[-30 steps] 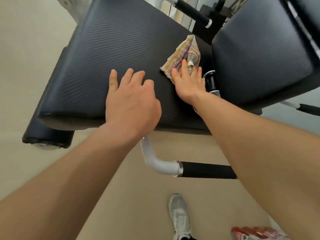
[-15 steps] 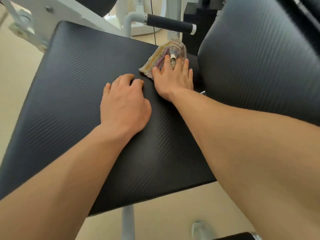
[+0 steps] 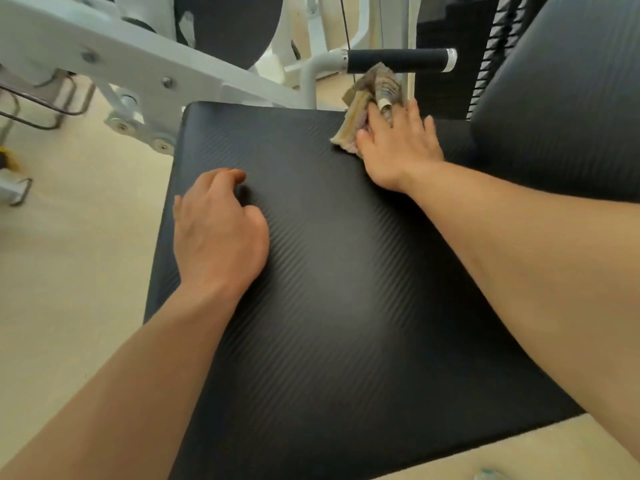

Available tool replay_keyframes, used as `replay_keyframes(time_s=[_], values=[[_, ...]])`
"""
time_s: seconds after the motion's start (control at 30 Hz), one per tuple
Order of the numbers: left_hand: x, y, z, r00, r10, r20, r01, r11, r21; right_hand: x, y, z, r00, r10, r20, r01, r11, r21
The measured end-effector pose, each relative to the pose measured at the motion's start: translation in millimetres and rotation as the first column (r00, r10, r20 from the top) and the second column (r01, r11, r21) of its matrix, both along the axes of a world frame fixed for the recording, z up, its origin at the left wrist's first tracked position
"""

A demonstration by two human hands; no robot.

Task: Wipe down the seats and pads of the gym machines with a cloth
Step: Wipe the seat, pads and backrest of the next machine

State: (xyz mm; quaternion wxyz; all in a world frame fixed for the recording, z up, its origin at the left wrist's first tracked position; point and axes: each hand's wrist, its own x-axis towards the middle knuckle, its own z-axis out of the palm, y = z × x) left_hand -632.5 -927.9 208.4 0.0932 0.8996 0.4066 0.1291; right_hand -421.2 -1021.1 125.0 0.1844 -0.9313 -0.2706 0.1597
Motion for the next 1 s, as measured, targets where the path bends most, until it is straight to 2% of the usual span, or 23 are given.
replay_keyframes(time_s=[0.07,0.13,0.23,0.3,0.33,0.4,0.53,0.67,0.77,0.87,1.0], values=[[0,10,3,1.000,0.005,0.006,-0.006,1.000,0.013,-15,20,8,0.999,0.034,0.025,-0.034,0.999,0.012],[4,22,5,0.999,0.033,0.022,-0.033,0.999,0.019,-44,57,25,0.976,0.208,0.060,-0.212,0.974,0.079],[12,39,11,0.983,0.122,0.135,-0.123,0.992,0.002,-99,106,50,0.834,0.527,0.163,-0.546,0.831,0.107],[13,44,15,0.964,0.175,0.199,-0.171,0.985,-0.035,-118,118,54,0.740,0.644,0.194,-0.666,0.741,0.086],[12,45,15,0.964,0.173,0.201,-0.169,0.985,-0.037,-117,116,53,0.729,0.655,0.201,-0.681,0.725,0.104],[10,42,15,0.979,0.111,0.170,-0.110,0.994,-0.015,-102,110,48,0.769,0.607,0.201,-0.638,0.751,0.170],[23,46,6,0.995,0.044,0.090,-0.044,0.999,0.001,-53,100,35,0.903,0.411,0.128,-0.429,0.882,0.194],[43,63,1,1.000,-0.012,0.028,0.012,1.000,0.006,-13,93,27,0.953,0.292,0.083,-0.303,0.935,0.187],[45,85,7,0.995,0.097,0.019,-0.097,0.995,-0.003,-11,100,29,0.969,0.231,0.086,-0.243,0.954,0.176],[36,97,7,0.965,0.253,0.071,-0.240,0.960,-0.146,-19,127,41,0.985,0.160,0.069,-0.170,0.970,0.174],[33,94,5,0.937,0.306,0.167,-0.268,0.938,-0.220,-46,179,64,0.970,0.218,0.110,-0.237,0.951,0.201]])
